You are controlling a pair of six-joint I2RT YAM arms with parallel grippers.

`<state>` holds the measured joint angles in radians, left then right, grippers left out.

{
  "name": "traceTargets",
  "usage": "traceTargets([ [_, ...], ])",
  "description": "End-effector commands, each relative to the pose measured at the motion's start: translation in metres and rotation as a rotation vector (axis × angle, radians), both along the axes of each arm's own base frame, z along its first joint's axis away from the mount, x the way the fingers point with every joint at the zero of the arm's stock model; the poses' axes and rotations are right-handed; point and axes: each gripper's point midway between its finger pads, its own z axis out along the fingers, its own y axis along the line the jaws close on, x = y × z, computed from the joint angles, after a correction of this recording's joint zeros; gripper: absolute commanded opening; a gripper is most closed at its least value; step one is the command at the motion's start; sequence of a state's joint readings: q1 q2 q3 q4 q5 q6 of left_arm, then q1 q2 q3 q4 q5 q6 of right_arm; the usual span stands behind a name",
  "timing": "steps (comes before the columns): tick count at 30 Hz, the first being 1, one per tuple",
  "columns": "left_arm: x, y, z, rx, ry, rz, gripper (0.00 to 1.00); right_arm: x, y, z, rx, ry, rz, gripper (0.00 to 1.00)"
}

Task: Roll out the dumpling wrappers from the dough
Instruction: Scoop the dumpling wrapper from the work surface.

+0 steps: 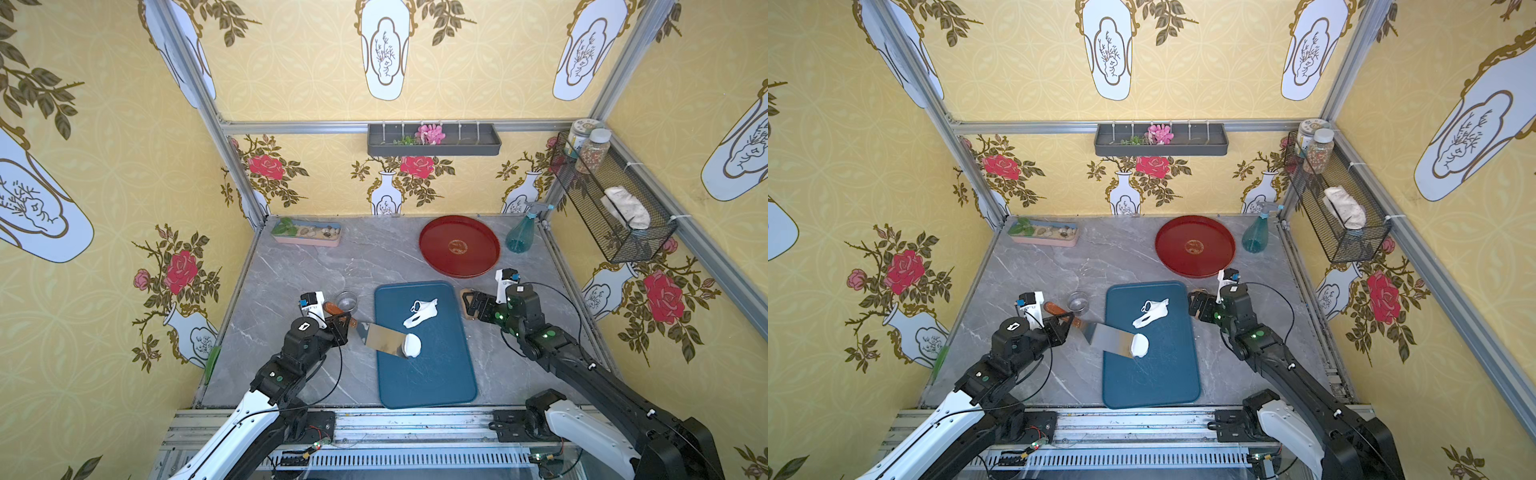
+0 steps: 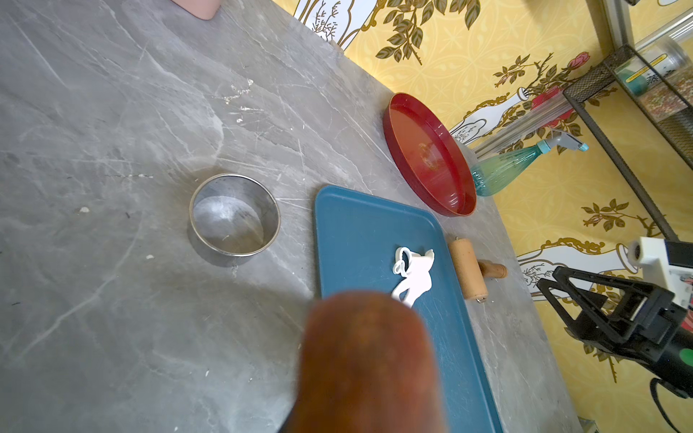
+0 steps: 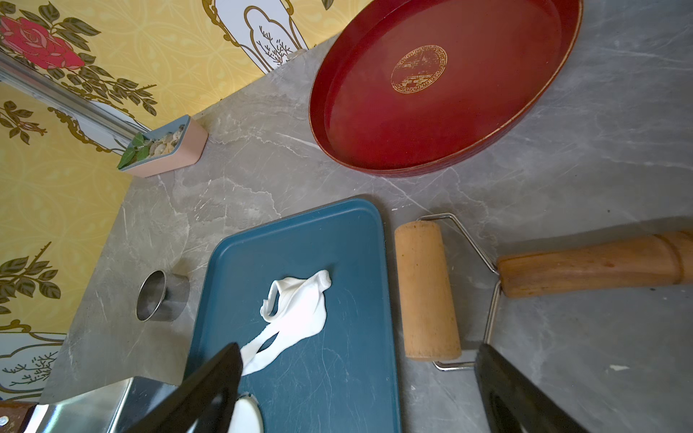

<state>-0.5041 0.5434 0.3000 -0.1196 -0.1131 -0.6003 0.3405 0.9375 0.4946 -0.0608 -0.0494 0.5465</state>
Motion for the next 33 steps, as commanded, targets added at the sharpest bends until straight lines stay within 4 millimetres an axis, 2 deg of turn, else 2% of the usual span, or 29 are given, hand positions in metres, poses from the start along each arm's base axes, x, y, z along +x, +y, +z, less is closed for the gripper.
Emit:
traceTargets([
  [1, -0.0014, -0.0034, -0.002, -0.003, 0.0, -0.022, 0.0, 0.0009, 0.0005, 0.0012, 0.001, -0.009, 0.001, 0.97],
  [20, -0.0017, -0.0073, -0.0093, -0.015, 0.013, -0.037, 0.0, 0.0013, 0.0002, 0.001, 0.002, -0.008, -0.001, 0.97],
  [33, -0.0021, -0.0091, 0.0004, -0.064, -0.008, -0.034, 0.0, 0.0015, 0.0002, 0.0014, 0.003, -0.008, -0.001, 0.97],
])
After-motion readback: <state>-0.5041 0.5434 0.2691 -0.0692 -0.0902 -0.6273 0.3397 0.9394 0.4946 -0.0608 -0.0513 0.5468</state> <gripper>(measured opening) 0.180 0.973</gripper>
